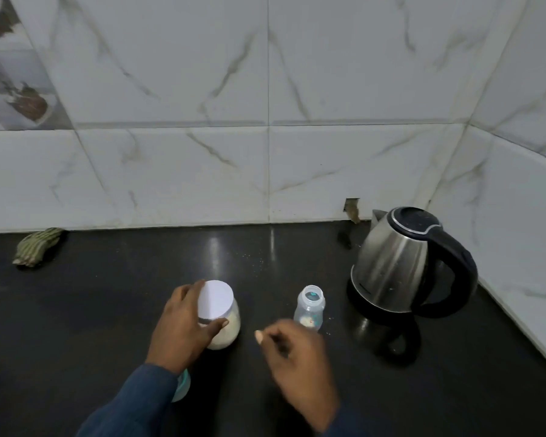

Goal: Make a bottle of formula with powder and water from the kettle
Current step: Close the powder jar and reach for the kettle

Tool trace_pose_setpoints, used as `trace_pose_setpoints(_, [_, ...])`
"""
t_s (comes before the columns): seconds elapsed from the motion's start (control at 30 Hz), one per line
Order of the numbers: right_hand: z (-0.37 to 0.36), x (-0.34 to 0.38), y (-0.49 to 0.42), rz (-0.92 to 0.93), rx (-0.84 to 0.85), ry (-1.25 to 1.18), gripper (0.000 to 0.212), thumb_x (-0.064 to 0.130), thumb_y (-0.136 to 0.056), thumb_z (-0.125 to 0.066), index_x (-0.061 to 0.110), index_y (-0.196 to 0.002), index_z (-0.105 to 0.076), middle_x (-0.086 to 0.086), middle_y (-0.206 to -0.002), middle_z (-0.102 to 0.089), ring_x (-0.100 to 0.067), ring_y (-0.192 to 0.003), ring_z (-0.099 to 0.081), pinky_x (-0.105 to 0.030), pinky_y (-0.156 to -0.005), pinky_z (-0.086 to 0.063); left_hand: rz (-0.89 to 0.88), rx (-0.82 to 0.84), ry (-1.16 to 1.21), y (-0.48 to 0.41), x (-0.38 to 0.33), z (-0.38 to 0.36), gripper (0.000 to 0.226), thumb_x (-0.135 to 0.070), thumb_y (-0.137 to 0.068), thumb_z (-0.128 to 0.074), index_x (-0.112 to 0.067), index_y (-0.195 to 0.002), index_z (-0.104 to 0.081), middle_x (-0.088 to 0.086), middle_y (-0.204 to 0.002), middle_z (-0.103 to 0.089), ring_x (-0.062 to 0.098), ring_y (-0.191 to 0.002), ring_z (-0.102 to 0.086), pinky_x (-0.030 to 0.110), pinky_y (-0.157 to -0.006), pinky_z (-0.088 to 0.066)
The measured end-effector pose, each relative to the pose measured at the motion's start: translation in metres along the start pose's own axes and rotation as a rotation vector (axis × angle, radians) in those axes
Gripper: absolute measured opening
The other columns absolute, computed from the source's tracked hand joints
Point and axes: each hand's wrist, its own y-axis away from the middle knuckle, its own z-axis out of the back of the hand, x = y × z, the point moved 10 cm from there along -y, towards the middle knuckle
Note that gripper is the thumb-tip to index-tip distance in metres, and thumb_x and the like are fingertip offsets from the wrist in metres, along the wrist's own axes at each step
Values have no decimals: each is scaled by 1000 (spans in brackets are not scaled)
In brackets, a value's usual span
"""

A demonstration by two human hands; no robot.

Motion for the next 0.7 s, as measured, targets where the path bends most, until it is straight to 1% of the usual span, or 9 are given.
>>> trace_pose_setpoints(0.03, [31, 0, 5, -10, -104, -6, 27, 45, -80, -68, 20, -71, -61, 11, -64, -62, -1, -58, -56, -34, -60, -52, 7, 3, -22, 1, 1, -2, 87, -35, -73, -80, -19, -145, -35, 8, -144, -39, 30, -130, -41, 41, -103, -39])
trace_pose_setpoints(0.07, [62, 0, 10, -23, -189, -4, 36, 44, -80, -71, 15, -63, -56, 8, -57, -59, -4, -52, -52, -33, -55, -49, 14, 7, -62, 3, -1, -4, 91, -35, -73, -80, -18, -148, -31, 10, -147, -36, 32, -133, -37, 44, -105, -37])
trace_pose_setpoints(0.13, [125, 5, 14, -17, -346, -1, 35, 31, -79, -79, 15, -60, -54, 1, -60, -60, -11, -54, -54, -31, -55, -48, -7, -41, -160, 10, -13, -3, 103, -36, -70, -81, -17, -151, -22, 14, -153, -28, 36, -138, -28, 49, -107, -33])
trace_pose_setpoints(0.23, [216, 7, 10, 12, -588, 86, 19, 22, -79, -78, 21, -80, -59, 5, -79, -65, -14, -70, -61, -23, -64, -49, -202, -218, -87, 27, -58, 5, 102, -28, -67, -84, -13, -149, -27, 17, -150, -32, 36, -136, -29, 52, -108, -33])
trace_pose_setpoints(0.3, [262, -4, 1, 2, -696, 180, 29, 22, -80, -77, 21, -102, -58, 0, -102, -63, -19, -88, -61, -31, -78, -51, -332, -256, 23, 36, -92, 3, 95, -26, -69, -83, -13, -147, -31, 12, -147, -37, 27, -135, -32, 40, -113, -30])
trace_pose_setpoints(0.4, [294, -43, -26, -135, -629, 297, 61, 25, -80, -79, 14, -131, -47, -9, -129, -52, -26, -113, -53, -43, -95, -46, -397, -151, 129, 37, -123, -24, 88, -37, -75, -77, -18, -148, -31, 4, -145, -39, 15, -134, -30, 11, -110, -14])
trace_pose_setpoints(0.47, [298, -73, -43, -228, -504, 326, 72, 29, -78, -80, 10, -137, -42, -10, -132, -51, -28, -118, -52, -44, -100, -43, -369, -58, 155, 33, -131, -49, 92, -54, -73, -66, -19, -149, -28, 2, -145, -38, 13, -134, -28, 11, -109, -14])
trace_pose_setpoints(0.57, [290, -106, -59, -358, -328, 269, 57, 31, -79, -79, 10, -127, -55, -2, -110, -59, -23, -102, -56, -34, -87, -42, -249, 45, 211, 19, -125, -85, 100, -51, -73, -73, -19, -151, -19, 1, -153, -30, 16, -140, -22, 18, -108, -17])
trace_pose_setpoints(0.7, [282, -120, -67, -357, -288, 178, 26, 22, -79, -80, 9, -97, -68, -13, -88, -68, -29, -83, -62, -36, -72, -43, -116, 134, 275, 1, -117, -116, 99, -40, -75, -77, -17, -152, -18, 1, -156, -25, 19, -143, -21, 22, -109, -18])
